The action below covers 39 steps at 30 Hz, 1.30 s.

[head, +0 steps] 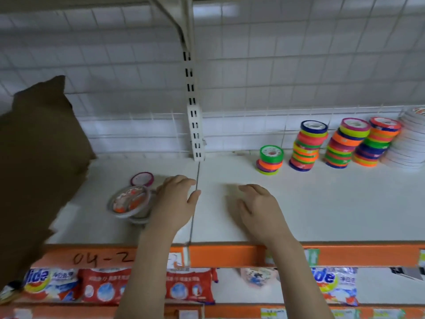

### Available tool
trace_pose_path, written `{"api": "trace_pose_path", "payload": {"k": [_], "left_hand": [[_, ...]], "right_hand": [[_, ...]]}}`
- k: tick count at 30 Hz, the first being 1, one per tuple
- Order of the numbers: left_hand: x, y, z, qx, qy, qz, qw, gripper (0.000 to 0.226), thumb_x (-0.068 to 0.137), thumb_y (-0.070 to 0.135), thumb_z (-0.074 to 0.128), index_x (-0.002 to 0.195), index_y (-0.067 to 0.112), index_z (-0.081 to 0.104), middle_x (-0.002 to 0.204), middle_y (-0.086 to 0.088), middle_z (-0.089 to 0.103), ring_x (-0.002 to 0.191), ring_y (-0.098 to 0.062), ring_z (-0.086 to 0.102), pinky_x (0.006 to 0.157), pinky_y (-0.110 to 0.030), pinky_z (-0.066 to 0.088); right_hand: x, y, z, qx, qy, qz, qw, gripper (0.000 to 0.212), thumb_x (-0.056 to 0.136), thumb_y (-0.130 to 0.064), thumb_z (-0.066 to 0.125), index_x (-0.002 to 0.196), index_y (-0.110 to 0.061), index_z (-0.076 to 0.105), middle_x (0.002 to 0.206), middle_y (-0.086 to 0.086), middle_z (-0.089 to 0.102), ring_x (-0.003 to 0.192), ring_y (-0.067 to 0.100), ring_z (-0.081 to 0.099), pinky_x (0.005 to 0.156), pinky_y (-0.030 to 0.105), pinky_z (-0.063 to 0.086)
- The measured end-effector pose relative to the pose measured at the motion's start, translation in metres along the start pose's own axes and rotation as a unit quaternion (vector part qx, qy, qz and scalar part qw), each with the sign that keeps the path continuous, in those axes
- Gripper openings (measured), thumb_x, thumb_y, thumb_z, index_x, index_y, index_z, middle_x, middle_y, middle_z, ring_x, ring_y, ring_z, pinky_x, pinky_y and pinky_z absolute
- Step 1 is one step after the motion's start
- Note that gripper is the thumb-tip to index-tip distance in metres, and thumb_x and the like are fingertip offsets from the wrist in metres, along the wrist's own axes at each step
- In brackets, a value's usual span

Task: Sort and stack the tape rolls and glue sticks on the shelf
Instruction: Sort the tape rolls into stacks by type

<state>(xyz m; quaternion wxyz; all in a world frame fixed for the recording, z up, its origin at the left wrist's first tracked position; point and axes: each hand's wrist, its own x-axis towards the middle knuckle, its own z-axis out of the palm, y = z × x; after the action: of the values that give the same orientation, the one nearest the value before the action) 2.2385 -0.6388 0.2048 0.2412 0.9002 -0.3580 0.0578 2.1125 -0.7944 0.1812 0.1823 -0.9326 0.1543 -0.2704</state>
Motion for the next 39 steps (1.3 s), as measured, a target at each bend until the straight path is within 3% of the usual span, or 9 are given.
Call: {"api": "trace_pose_path", "payload": {"k": [3, 7, 12, 16, 20, 26, 32, 36, 39], "left_hand": [[-0.007, -0.04, -0.021, -0.002, 0.025, -0.011, 1.0, 0.031, 0.091, 0.026, 0.057, 0.117, 0.012, 0.062, 0.12, -0.002, 0.058, 0.115, -0.025, 0.05, 0.098, -0.036, 0.039], [-0.021, -0.087, -0.038, 0.013, 0.048, -0.024, 0.998, 0.032, 0.084, 0.033, 0.057, 0.105, 0.012, 0.069, 0.108, -0.008, 0.065, 0.102, -0.032, 0.058, 0.087, -0.041, 0.047], [-0.033, -0.116, -0.04, -0.003, 0.02, -0.028, 0.999, 0.039, 0.08, 0.032, 0.069, 0.116, 0.016, 0.065, 0.12, -0.003, 0.063, 0.111, -0.027, 0.055, 0.095, -0.039, 0.044], [-0.035, -0.124, -0.031, -0.006, 0.01, -0.015, 1.0, 0.025, 0.083, 0.021, 0.067, 0.105, 0.008, 0.07, 0.113, -0.01, 0.065, 0.107, -0.031, 0.057, 0.09, -0.039, 0.046], [-0.037, -0.128, -0.03, -0.003, 0.038, 0.013, 0.999, 0.013, 0.086, 0.014, 0.061, 0.08, 0.004, 0.068, 0.088, -0.011, 0.067, 0.087, -0.034, 0.059, 0.072, -0.036, 0.047], [-0.042, -0.133, -0.046, -0.028, 0.08, 0.007, 0.996, 0.038, 0.081, 0.035, 0.043, 0.092, 0.012, 0.071, 0.086, -0.007, 0.071, 0.081, -0.032, 0.063, 0.069, -0.039, 0.051], [-0.045, -0.132, -0.052, -0.029, 0.105, 0.005, 0.994, 0.04, 0.081, 0.034, 0.041, 0.093, 0.011, 0.072, 0.087, -0.009, 0.071, 0.082, -0.032, 0.063, 0.071, -0.04, 0.051], [-0.044, -0.132, -0.053, -0.032, 0.103, 0.007, 0.994, 0.039, 0.082, 0.034, 0.042, 0.092, 0.011, 0.072, 0.087, -0.009, 0.071, 0.082, -0.032, 0.062, 0.071, -0.04, 0.051], [-0.041, -0.129, -0.052, -0.011, 0.1, 0.018, 0.995, 0.036, 0.082, 0.033, 0.041, 0.08, 0.009, 0.068, 0.071, -0.009, 0.065, 0.071, -0.033, 0.058, 0.061, -0.036, 0.047]], "right_hand": [[0.006, -0.036, 0.025, -0.001, -0.013, -0.005, 1.0, 0.048, 0.08, -0.028, 0.037, 0.103, 0.001, 0.068, 0.095, 0.015, 0.069, 0.086, 0.036, 0.066, 0.079, 0.039, 0.054], [0.01, -0.073, 0.047, -0.006, -0.034, -0.022, 0.999, 0.046, 0.079, -0.029, 0.035, 0.096, 0.0, 0.067, 0.091, 0.015, 0.068, 0.084, 0.036, 0.064, 0.074, 0.04, 0.056], [0.006, -0.092, 0.061, -0.005, -0.05, -0.004, 0.999, 0.044, 0.084, -0.027, 0.045, 0.116, -0.001, 0.063, 0.111, 0.016, 0.065, 0.103, 0.035, 0.059, 0.092, 0.04, 0.049], [0.002, -0.099, 0.057, -0.005, -0.044, -0.009, 0.999, 0.038, 0.085, -0.021, 0.048, 0.114, 0.0, 0.063, 0.108, 0.016, 0.066, 0.101, 0.036, 0.06, 0.089, 0.041, 0.05], [0.001, -0.106, 0.053, 0.001, -0.056, -0.025, 0.998, 0.032, 0.092, -0.014, 0.051, 0.122, -0.004, 0.059, 0.119, 0.012, 0.061, 0.11, 0.031, 0.054, 0.096, 0.037, 0.043], [0.01, -0.122, 0.061, 0.022, -0.095, -0.082, 0.992, 0.047, 0.085, -0.026, 0.033, 0.115, -0.006, 0.063, 0.109, 0.011, 0.064, 0.104, 0.029, 0.055, 0.087, 0.033, 0.046], [0.021, -0.127, 0.072, 0.016, -0.183, -0.136, 0.973, 0.042, 0.092, -0.018, 0.051, 0.134, -0.012, 0.048, 0.137, 0.006, 0.046, 0.129, 0.022, 0.037, 0.102, 0.03, 0.037], [0.026, -0.12, 0.078, 0.008, -0.202, -0.158, 0.966, 0.038, 0.092, -0.02, 0.055, 0.13, -0.018, 0.055, 0.143, 0.003, 0.042, 0.135, 0.022, 0.032, 0.106, 0.036, 0.035], [0.028, -0.116, 0.079, 0.018, -0.198, -0.145, 0.969, 0.032, 0.093, -0.017, 0.051, 0.124, -0.022, 0.061, 0.144, -0.002, 0.043, 0.137, 0.016, 0.03, 0.107, 0.034, 0.035]]}}
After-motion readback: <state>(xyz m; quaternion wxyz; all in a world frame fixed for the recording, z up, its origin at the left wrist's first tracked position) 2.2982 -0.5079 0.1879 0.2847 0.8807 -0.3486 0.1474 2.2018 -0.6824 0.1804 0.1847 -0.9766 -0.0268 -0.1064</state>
